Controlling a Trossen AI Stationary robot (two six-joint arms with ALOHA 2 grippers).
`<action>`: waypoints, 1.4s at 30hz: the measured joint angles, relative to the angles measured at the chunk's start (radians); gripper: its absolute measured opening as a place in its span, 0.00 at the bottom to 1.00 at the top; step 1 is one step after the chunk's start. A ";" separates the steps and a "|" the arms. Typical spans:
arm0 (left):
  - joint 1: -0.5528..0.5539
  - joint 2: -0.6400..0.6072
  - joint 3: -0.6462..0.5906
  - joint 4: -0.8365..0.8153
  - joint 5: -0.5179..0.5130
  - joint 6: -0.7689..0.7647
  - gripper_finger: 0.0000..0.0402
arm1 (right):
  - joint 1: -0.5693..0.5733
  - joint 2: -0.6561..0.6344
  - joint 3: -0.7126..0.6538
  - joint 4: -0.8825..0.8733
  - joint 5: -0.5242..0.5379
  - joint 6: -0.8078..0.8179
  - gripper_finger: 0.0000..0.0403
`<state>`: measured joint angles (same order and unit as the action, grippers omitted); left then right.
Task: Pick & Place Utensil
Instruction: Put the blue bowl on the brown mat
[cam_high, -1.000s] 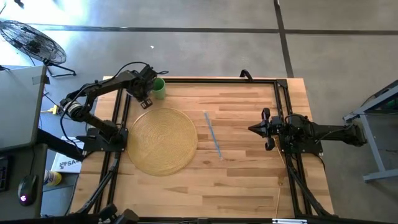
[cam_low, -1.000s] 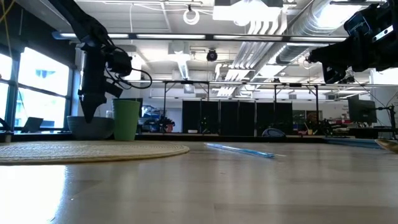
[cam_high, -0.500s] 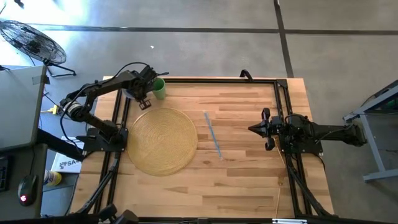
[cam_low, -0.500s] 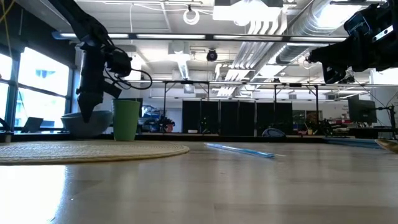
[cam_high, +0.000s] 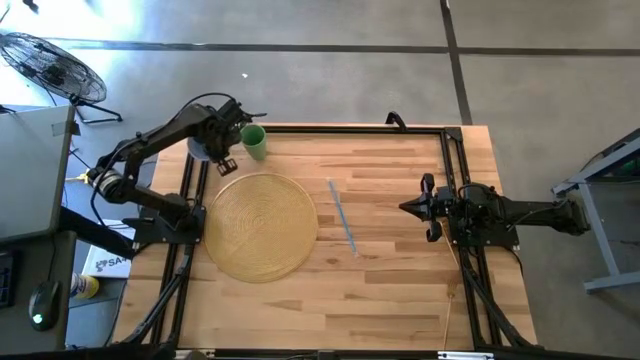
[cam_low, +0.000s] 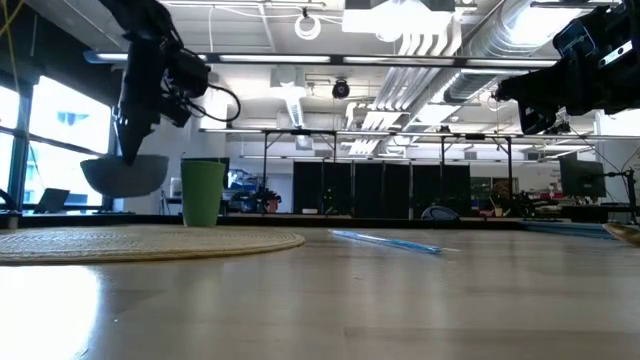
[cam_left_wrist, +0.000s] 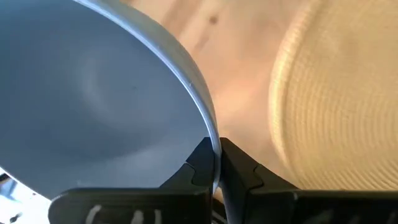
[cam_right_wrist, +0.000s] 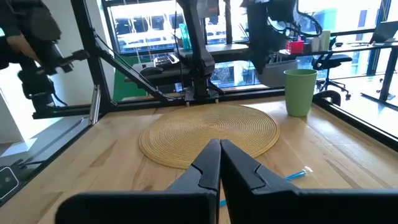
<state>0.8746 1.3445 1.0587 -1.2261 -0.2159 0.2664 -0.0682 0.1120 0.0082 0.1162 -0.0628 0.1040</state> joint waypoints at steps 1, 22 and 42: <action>-0.020 -0.002 0.010 -0.036 0.005 -0.010 0.01 | 0.000 0.000 0.000 0.000 0.000 0.000 0.00; -0.931 -0.058 0.053 -0.118 0.044 -0.489 0.01 | 0.000 0.000 0.000 0.000 0.000 0.000 0.00; -1.199 0.201 0.053 0.069 0.114 -0.481 0.01 | 0.000 0.000 0.000 -0.001 0.000 0.000 0.00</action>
<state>-0.3241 1.5452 1.1118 -1.1567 -0.1019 -0.2148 -0.0681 0.1116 0.0082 0.1154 -0.0624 0.1042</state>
